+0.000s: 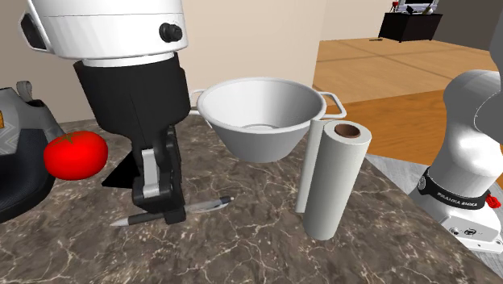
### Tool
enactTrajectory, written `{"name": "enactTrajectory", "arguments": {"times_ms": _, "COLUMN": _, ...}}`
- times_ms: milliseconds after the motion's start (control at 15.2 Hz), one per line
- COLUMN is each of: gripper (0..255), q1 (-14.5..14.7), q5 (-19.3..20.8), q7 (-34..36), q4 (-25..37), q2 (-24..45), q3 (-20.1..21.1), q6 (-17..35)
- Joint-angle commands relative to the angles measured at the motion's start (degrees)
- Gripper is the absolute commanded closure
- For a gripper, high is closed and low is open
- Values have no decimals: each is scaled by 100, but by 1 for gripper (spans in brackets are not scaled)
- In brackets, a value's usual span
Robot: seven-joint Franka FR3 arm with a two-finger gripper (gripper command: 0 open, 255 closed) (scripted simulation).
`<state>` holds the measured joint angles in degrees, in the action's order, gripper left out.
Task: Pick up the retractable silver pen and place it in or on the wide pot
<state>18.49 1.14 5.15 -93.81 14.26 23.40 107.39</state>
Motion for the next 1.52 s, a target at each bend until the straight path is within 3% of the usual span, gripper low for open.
{"name": "enactTrajectory", "arguments": {"times_ms": 0, "gripper": 255, "q1": 0, "q5": -6, "q7": 0, "q4": 134, "q2": -16, "q3": 3, "q6": -150}}
{"name": "enactTrajectory", "arguments": {"times_ms": 726, "gripper": 255, "q1": 41, "q5": 2, "q7": 44, "q4": 1003, "q2": 0, "q3": 23, "q6": -1001}}
{"name": "enactTrajectory", "arguments": {"times_ms": 1452, "gripper": 255, "q1": -933, "q5": -588, "q7": -1555, "q4": -712, "q2": -1487, "q3": -572, "q6": -778}}
